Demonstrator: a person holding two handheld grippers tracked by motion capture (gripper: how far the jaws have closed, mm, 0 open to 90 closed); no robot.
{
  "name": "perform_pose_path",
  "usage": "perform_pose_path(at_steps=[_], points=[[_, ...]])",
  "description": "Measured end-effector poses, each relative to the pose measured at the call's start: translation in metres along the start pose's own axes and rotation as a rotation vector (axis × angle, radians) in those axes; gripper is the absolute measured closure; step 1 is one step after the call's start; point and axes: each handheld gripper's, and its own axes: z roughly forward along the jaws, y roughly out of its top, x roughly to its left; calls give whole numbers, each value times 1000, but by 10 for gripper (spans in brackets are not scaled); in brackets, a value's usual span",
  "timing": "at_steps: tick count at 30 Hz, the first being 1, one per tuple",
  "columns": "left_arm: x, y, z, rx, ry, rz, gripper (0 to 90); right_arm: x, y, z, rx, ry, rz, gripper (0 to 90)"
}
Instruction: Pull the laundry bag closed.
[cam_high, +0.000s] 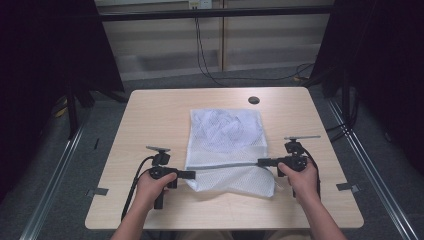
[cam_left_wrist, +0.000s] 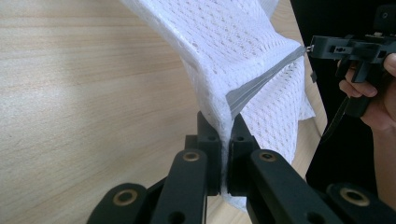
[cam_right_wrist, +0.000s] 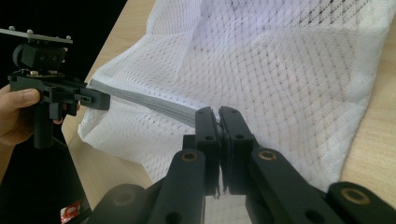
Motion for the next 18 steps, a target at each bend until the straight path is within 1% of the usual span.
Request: perform_pose_path(at_steps=[2,3,4,5,9,12,15,18], points=[[0,0,0,-1,-2,-1,877,-1,0,-2,-2,1,3,867],[0,0,0,2,-1,10,877,-1,0,-2,-3,2,4,867],[0,0,0,2,-1,10,877,-1,0,-2,-3,2,4,867],[-1,0,0,2,-4,0,877,-2,-1,-2,-3,-2,5,867],[-1,0,0,1,-7,-5,877,-1,-1,-2,0,1,7,867],[-1,0,0,1,2,-2,877,-2,-1,-3,-1,-7,3,867],[-1,0,-2,0,-3,-7,877,-4,-1,-5,-4,-2,12,867],[-1,0,-1,5,-2,2,877,-5,-2,-5,-3,-6,14,867]])
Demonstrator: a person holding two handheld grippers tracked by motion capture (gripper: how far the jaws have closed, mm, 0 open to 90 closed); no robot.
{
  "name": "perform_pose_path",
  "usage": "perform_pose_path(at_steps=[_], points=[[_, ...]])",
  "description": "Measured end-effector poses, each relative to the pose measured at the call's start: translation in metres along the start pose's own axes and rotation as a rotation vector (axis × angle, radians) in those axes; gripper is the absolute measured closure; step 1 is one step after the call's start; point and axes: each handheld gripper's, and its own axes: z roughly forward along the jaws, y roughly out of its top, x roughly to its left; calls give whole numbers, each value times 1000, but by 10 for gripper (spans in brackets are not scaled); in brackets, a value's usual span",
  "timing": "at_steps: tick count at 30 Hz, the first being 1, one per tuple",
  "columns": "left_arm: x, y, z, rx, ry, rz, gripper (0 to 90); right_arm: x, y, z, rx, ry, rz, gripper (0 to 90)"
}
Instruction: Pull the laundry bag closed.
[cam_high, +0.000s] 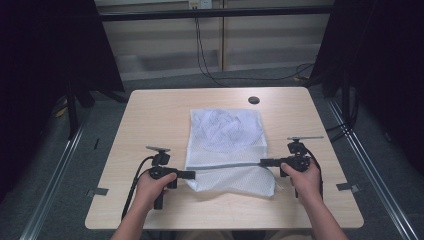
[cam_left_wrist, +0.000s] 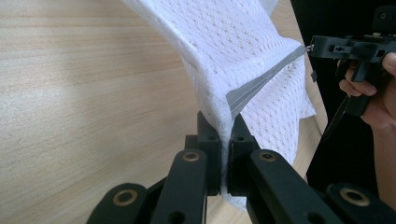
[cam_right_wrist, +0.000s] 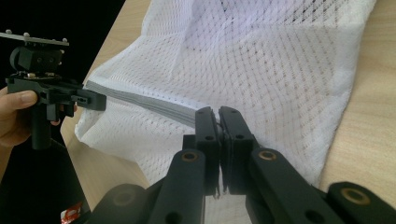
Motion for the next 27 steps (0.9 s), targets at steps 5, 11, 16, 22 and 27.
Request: perform_pose_path(at_steps=[5,11,16,22,27], points=[[0,0,0,-1,4,-7,877,-2,0,-2,-2,-8,0,867],[0,0,0,-5,6,-4,877,-6,0,-6,-14,-10,14,867],[0,0,-1,-12,1,-7,877,-7,1,-9,-16,-29,9,867],[1,0,-1,-7,6,3,877,-11,1,-13,-29,-33,18,867],[0,0,-2,-19,-4,-11,877,-11,1,-15,-36,-21,21,867]])
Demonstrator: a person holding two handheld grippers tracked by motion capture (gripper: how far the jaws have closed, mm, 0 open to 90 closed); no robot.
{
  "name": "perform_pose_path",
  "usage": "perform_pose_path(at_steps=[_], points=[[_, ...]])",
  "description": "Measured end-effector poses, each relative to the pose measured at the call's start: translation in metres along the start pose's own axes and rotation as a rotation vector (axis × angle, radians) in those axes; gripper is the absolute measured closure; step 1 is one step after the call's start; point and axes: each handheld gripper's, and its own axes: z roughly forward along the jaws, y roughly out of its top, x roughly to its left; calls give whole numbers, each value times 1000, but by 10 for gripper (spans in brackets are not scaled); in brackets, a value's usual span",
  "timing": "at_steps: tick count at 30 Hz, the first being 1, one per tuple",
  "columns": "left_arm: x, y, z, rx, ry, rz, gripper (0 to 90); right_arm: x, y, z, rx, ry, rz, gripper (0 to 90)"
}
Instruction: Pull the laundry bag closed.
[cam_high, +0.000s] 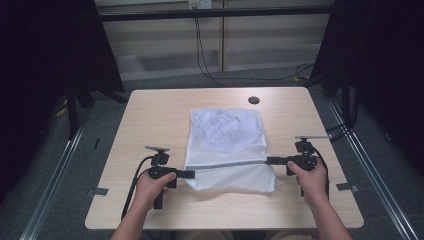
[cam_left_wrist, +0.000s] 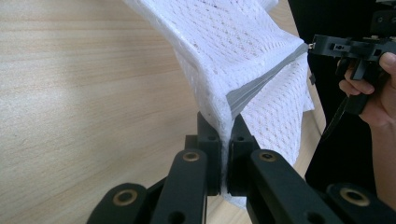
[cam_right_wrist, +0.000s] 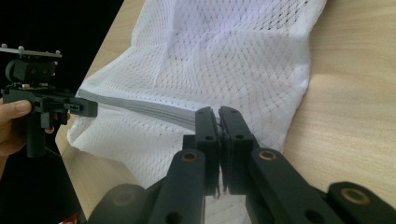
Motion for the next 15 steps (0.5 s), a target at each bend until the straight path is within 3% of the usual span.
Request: perform_pose_path(at_steps=[10,15], points=[[3,1,-4,-7,12,6,877,-1,0,-2,-2,-16,1,867],[2,1,-3,-8,4,-10,877,-3,-1,-3,-7,-14,8,867]])
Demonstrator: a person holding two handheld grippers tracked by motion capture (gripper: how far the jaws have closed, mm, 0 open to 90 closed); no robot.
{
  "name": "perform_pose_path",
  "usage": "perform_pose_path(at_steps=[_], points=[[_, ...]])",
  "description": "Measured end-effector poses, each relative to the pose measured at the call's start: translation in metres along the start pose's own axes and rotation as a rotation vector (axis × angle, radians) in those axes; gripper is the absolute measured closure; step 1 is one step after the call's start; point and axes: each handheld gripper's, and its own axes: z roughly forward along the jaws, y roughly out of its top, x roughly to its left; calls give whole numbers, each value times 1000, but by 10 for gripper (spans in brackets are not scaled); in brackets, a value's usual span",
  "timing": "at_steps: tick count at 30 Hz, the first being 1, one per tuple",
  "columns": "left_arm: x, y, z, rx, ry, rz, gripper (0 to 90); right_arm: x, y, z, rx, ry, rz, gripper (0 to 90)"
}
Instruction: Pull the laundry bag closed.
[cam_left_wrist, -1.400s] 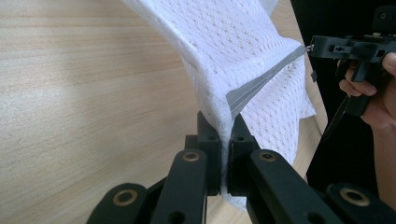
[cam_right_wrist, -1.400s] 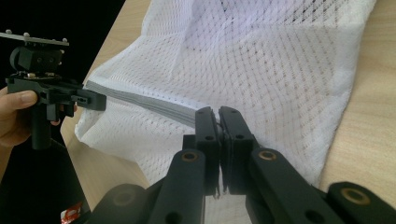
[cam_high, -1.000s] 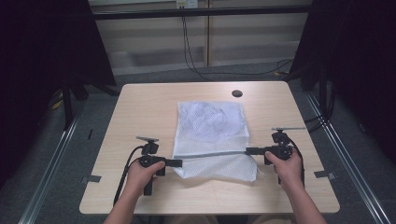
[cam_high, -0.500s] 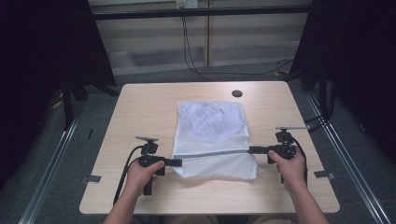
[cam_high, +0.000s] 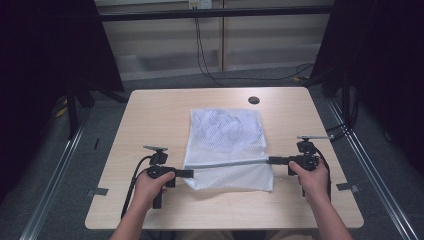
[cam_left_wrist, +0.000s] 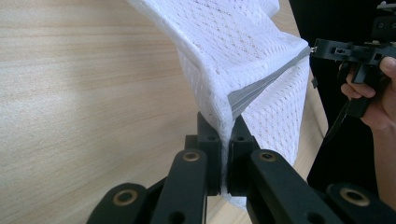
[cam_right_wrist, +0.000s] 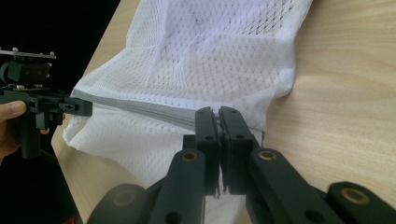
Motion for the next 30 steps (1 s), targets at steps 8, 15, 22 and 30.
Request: perform_pose_path(at_steps=[8,15,22,30], points=[[-1,0,-1,-6,-2,21,871,0,0,1,8,-8,-10,866],[-2,-1,-6,-32,20,95,657,-2,0,-2,11,-38,-25,864],[-3,2,-10,-117,71,151,360,-1,-1,-2,10,-44,-30,861],[-4,5,-9,-129,132,235,225,0,1,-5,-47,-105,-53,613]])
